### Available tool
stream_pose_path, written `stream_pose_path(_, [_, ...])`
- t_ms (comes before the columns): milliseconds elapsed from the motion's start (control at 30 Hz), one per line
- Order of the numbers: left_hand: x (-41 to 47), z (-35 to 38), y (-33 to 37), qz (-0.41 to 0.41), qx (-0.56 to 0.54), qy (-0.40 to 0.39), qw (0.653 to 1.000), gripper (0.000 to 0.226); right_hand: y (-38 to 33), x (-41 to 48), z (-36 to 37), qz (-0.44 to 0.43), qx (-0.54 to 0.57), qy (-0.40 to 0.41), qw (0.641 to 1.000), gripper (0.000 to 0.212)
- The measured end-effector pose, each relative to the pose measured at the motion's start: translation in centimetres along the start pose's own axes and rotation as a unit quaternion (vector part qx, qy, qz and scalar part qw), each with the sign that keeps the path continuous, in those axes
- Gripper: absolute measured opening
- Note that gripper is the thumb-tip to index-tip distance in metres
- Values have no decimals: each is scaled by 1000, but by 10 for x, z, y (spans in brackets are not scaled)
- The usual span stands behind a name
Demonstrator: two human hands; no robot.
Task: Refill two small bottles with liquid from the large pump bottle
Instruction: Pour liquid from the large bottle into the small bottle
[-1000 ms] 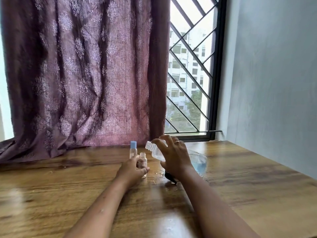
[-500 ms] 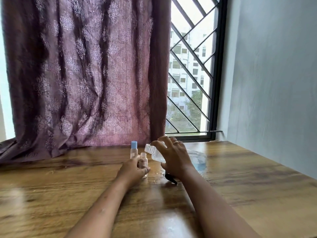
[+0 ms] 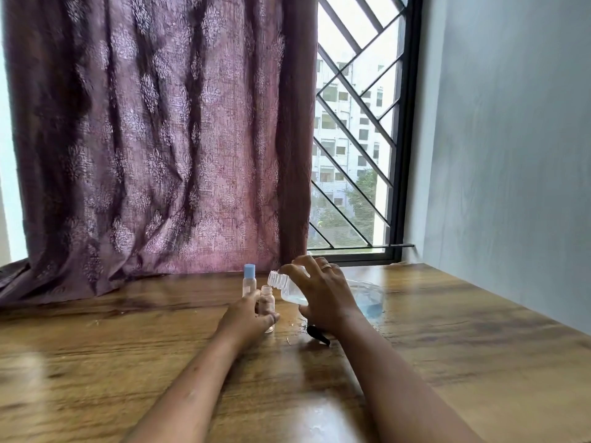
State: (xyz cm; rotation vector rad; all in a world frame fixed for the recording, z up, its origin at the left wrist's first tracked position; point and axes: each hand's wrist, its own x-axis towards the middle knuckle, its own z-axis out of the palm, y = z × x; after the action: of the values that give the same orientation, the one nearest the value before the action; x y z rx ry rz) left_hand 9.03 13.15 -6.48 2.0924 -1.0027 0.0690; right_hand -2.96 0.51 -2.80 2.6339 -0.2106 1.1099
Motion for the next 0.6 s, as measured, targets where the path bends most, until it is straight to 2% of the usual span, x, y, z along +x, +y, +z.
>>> stream_pose_path(600, [-1,1,-1,0,-24,8,1000,38,0,0,0,2,-6,-6,1000,82])
